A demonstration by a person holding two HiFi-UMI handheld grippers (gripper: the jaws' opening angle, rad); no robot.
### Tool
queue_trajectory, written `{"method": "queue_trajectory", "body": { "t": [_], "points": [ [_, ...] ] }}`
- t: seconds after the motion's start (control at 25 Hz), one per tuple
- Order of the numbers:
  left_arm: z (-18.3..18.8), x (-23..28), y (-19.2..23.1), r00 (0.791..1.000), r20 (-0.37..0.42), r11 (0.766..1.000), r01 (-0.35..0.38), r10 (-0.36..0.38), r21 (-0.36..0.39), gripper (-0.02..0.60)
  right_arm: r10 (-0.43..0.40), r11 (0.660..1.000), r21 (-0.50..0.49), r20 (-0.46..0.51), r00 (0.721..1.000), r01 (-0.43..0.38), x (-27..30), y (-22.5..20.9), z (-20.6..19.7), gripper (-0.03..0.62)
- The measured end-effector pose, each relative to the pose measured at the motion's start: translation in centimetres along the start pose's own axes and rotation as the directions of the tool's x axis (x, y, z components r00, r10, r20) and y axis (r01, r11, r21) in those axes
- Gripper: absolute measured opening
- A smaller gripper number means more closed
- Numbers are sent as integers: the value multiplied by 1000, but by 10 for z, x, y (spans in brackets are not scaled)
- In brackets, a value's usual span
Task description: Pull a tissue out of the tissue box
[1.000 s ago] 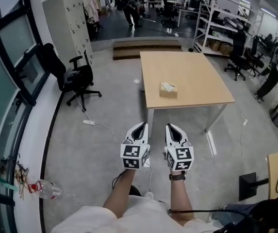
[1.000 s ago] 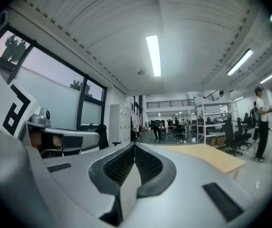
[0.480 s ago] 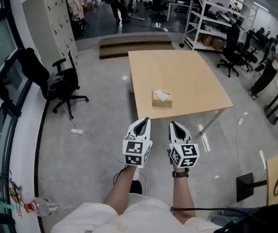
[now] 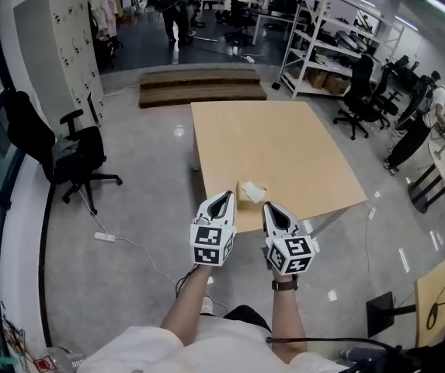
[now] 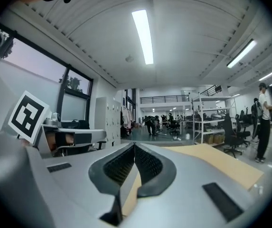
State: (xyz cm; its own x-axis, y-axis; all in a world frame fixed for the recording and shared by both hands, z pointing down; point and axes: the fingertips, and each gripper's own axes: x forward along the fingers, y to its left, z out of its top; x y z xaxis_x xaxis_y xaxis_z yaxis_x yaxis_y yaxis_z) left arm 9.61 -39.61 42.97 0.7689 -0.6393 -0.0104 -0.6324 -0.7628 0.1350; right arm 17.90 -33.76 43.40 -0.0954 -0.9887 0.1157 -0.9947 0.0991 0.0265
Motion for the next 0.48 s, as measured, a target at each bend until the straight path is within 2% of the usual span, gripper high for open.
{"method": "queue_trajectory", "body": {
  "t": [0.12,0.28,0.48],
  "points": [
    [-21,24,12,998,-59,1000,15,-17,-23,0,-20,1000,20,-55,998,21,20,-15,-18,3],
    [-17,59,20,998,-58,999,27,-28,-26,0,-30,999,27,-57,998,32,48,-41,-14,3],
    [-16,115,20,998,-59,1000,26,-25,10,0,-11,999,30,-38,999,12,90,-89,-8,3]
  ]
}}
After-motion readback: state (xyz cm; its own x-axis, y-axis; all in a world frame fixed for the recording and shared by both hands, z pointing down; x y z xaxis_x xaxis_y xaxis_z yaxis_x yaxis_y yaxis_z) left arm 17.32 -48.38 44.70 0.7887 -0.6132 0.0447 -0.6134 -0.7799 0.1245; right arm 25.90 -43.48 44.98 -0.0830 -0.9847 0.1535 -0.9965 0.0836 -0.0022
